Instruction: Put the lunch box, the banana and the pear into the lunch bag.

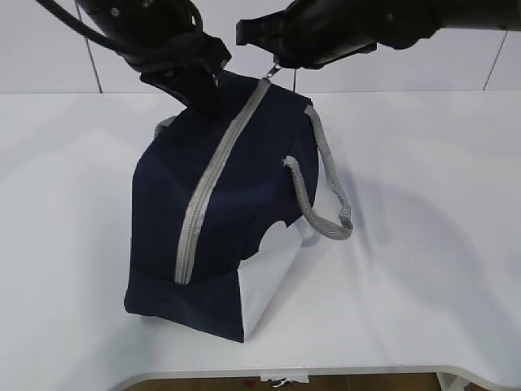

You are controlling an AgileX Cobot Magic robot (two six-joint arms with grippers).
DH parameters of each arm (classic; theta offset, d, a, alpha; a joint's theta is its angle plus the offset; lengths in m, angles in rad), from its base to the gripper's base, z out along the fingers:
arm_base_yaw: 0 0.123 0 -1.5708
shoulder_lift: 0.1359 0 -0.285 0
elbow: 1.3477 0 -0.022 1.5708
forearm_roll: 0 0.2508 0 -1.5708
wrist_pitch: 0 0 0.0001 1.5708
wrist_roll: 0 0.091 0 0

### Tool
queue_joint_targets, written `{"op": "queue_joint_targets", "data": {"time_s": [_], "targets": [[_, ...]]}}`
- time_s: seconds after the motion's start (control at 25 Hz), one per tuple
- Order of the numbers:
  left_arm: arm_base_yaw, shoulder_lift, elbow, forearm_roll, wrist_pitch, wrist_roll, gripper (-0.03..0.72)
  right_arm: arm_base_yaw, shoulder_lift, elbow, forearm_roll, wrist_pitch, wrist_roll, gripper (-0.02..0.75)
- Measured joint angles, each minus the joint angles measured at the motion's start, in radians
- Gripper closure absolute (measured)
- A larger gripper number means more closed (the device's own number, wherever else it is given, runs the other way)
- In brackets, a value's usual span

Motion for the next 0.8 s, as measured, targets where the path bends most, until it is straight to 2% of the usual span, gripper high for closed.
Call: {"op": "queue_joint_targets", "data": {"time_s": [0.24, 0.56, 0.8], "targets": [[0.000, -0.007, -0.002, 0.004, 0.005, 0.104, 0.690, -0.004, 0.000, 0.000, 0.006, 0.009, 0.004, 0.737], [0.000, -0.065, -0.002, 0.088, 0.064, 0.133, 0.691, -0.022, 0.000, 0.000, 0.016, 0.011, 0.006, 0.737], [0.000, -0.081, -0.002, 0.099, 0.040, 0.147, 0.691, -0.060, 0.004, 0.000, 0.049, 0.004, 0.008, 0.737]]}}
